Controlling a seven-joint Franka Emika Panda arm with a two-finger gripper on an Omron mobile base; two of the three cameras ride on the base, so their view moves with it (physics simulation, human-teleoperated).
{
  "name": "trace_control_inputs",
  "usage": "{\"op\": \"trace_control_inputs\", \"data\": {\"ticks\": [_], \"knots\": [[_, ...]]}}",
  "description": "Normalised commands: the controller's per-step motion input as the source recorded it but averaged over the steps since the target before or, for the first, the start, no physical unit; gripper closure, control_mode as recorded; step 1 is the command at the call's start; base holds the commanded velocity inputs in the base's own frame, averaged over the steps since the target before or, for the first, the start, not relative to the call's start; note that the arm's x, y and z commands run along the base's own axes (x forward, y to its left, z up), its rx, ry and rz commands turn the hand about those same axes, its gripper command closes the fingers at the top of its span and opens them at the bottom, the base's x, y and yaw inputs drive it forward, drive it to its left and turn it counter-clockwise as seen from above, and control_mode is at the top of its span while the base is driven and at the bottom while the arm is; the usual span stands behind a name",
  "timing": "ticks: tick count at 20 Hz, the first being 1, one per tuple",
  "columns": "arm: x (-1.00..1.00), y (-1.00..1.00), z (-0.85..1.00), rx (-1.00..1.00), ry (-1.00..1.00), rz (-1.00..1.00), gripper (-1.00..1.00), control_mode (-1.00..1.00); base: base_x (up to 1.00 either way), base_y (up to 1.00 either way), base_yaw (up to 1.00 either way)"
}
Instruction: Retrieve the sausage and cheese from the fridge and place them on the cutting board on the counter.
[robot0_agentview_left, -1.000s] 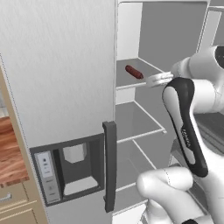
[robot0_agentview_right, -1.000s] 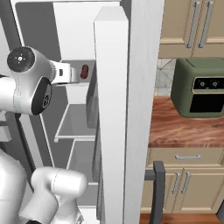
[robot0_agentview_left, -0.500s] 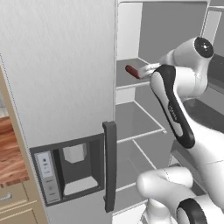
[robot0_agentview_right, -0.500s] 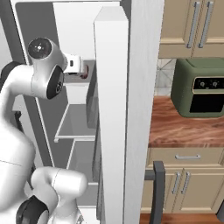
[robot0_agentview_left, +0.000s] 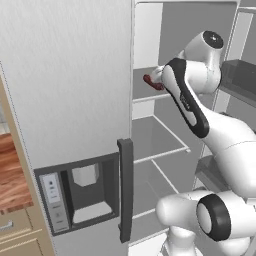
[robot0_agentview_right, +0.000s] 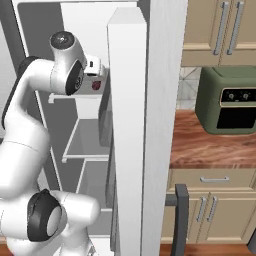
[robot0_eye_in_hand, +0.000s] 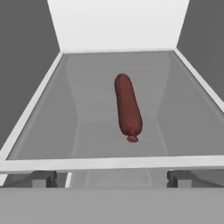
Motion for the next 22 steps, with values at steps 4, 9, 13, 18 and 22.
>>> {"op": "trace_control_inputs", "data": {"ticks": [4, 9, 13, 18, 22], "knots": [[0.51, 0.00, -0.11, 0.00, 0.04, 0.00, -1.00, -1.00, 0.00, 0.00, 0.00], [0.44, 0.00, -0.37, -0.03, 0.00, 0.00, -1.00, -1.00, 0.00, 0.00, 0.00], [0.42, 0.00, -0.18, -0.02, 0.05, 0.00, -1.00, -1.00, 0.00, 0.00, 0.00], [0.47, 0.00, 0.00, 0.00, 0.09, 0.00, -1.00, -1.00, 0.00, 0.00, 0.00], [0.26, 0.00, -0.14, 0.00, 0.08, 0.00, -1.00, -1.00, 0.00, 0.00, 0.00]]}}
